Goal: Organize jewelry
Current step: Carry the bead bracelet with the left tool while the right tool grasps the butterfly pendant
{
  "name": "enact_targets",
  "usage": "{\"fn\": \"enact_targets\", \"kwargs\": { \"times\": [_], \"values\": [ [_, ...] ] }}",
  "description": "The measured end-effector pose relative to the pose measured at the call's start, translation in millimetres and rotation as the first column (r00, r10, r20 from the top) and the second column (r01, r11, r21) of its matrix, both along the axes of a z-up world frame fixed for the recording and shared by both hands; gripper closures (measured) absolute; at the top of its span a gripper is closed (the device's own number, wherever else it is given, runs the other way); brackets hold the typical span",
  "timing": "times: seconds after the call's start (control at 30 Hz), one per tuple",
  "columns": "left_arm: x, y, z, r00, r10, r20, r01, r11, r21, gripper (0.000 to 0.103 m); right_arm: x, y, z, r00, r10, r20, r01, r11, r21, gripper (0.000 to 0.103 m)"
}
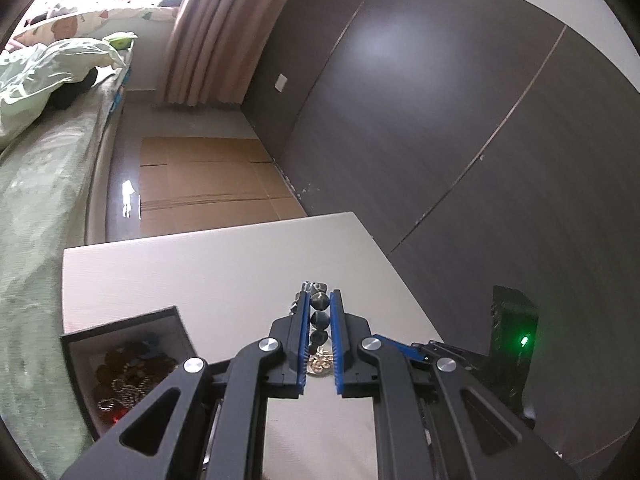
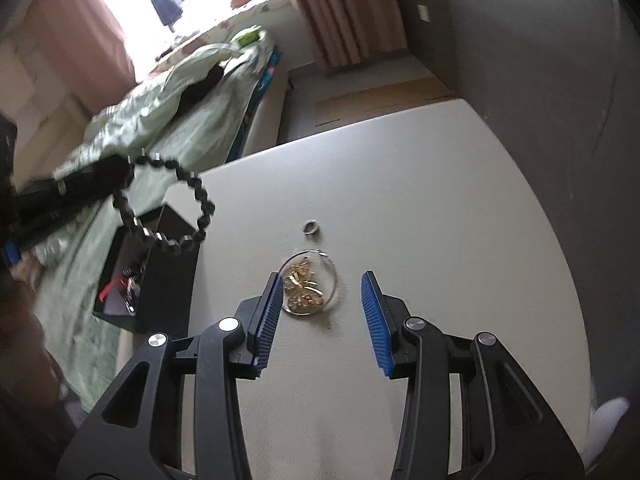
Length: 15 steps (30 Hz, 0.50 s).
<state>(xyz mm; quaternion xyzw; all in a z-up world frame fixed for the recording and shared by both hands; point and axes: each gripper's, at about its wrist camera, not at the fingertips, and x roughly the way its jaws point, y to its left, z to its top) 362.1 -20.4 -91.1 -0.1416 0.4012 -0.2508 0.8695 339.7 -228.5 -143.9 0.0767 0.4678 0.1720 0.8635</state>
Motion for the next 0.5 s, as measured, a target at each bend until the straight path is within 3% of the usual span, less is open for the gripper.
{"fn": "enact_targets", "kwargs": {
  "times": [0.33,0.5],
  "values": [
    [-10.5,17.5,11.0,0.999,0.043,0.009,-0.042,0.999,-0.02,0.095,6.9,37.5,-13.9,0.994,0.111,-0.007,-0.111,0.99,-0.088,0.061],
    [-17.5,26.3,13.7,0.998,0.06,0.004,-0.06,0.998,-0.018,0.095,14.8,44.1,-26.4,0.993,0.107,-0.04,-0.111,0.983,-0.145,0.061]
  ]
}}
